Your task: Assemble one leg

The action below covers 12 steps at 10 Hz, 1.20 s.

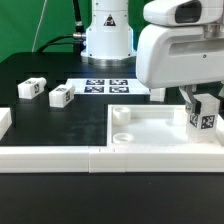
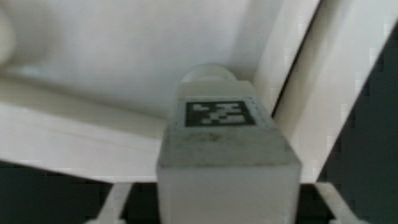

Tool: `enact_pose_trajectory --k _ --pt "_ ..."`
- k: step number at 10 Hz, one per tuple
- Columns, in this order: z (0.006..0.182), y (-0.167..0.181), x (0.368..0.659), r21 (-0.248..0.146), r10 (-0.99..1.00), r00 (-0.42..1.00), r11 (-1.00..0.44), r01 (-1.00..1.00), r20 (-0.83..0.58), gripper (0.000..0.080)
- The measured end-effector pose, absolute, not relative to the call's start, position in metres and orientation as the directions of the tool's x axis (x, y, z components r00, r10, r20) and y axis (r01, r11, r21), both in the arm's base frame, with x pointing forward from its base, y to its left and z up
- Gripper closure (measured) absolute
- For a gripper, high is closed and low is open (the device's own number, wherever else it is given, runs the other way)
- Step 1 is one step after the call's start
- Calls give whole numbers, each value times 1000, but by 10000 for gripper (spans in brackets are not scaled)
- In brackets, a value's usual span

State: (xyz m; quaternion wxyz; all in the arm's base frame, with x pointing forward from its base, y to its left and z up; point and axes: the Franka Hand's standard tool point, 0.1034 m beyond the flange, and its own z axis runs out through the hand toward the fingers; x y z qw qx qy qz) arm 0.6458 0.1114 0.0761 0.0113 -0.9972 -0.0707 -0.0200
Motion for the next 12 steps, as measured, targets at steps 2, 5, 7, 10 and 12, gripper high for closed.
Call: enact_pose_trajectory --k 2,5,7,10,12 --pt "76 112 646 -28 -60 997 -998 -58 39 509" --pt "76 113 644 -39 -396 918 -918 -395 24 509" --pt "76 107 642 -33 -553 833 -833 -552 24 505" --pt "77 99 642 -17 -719 694 -694 -719 36 489" --pt "77 94 641 -8 -766 642 -643 -766 40 479"
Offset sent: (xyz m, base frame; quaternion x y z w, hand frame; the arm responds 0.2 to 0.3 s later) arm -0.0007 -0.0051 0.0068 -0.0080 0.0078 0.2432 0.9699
